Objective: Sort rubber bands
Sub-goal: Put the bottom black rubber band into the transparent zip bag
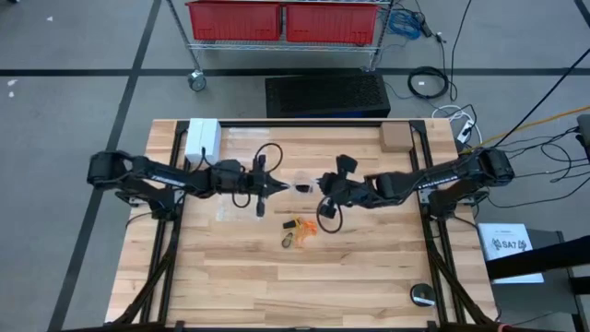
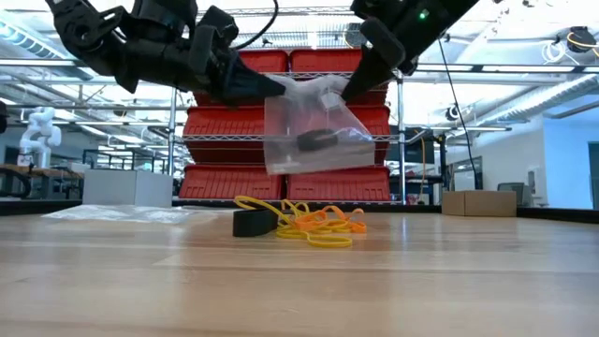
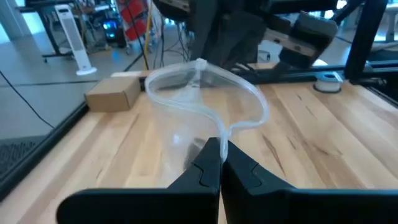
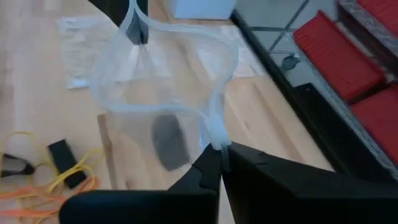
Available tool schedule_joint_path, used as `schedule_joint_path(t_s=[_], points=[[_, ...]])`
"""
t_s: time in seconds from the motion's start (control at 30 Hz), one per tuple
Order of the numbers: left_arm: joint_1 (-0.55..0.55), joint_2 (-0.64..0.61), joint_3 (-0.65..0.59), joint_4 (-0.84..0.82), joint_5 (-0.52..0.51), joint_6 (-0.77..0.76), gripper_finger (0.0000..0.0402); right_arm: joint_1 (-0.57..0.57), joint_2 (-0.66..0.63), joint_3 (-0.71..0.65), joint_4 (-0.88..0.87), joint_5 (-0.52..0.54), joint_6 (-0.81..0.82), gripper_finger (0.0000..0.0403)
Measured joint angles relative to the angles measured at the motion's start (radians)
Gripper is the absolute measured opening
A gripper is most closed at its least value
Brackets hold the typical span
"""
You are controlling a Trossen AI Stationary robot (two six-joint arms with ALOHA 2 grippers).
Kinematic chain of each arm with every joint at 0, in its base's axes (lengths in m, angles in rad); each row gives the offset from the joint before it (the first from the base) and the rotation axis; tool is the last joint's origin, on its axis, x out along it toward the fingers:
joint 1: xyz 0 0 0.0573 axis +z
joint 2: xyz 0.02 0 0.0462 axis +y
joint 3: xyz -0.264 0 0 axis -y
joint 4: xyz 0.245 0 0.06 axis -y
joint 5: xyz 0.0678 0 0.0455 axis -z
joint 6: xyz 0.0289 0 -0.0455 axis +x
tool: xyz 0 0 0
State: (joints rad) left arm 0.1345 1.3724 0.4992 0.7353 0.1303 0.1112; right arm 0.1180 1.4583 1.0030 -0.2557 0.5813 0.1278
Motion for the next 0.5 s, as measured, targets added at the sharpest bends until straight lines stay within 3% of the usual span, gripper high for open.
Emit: schedule_joint_path(t_s=[0.23, 0.5], points=[[0.018, 0.001, 0.0, 0.0, -0.008, 0.007, 0.0002, 0.0, -0.005, 0.002, -0.012, -0.064, 0.018, 0.0008], [0.074, -0.032, -0.011, -0.051, -0.027, 0.026, 0.0002, 0.047, -0.087, 0.003, -0.115, -0.078, 0.121, 0.0086]])
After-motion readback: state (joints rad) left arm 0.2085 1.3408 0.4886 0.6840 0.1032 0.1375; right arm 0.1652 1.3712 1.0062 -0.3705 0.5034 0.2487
